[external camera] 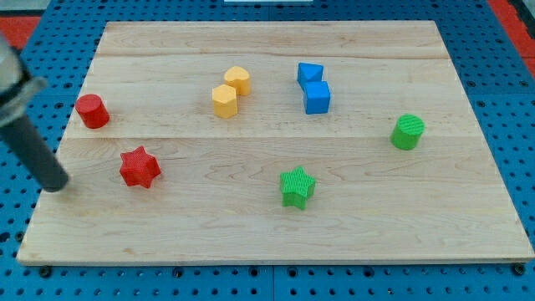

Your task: Push the red circle towards the top left

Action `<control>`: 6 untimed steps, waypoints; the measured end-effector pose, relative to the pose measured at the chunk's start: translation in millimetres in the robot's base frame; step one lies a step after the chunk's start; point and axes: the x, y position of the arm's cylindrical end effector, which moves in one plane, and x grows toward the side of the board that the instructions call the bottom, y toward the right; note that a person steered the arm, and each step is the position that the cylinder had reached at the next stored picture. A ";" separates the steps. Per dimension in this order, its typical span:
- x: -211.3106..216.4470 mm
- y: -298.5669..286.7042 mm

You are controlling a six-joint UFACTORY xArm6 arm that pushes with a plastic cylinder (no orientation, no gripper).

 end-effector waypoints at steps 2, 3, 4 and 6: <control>-87.4 19.4; -132.1 46.7; -147.4 49.4; -147.5 49.1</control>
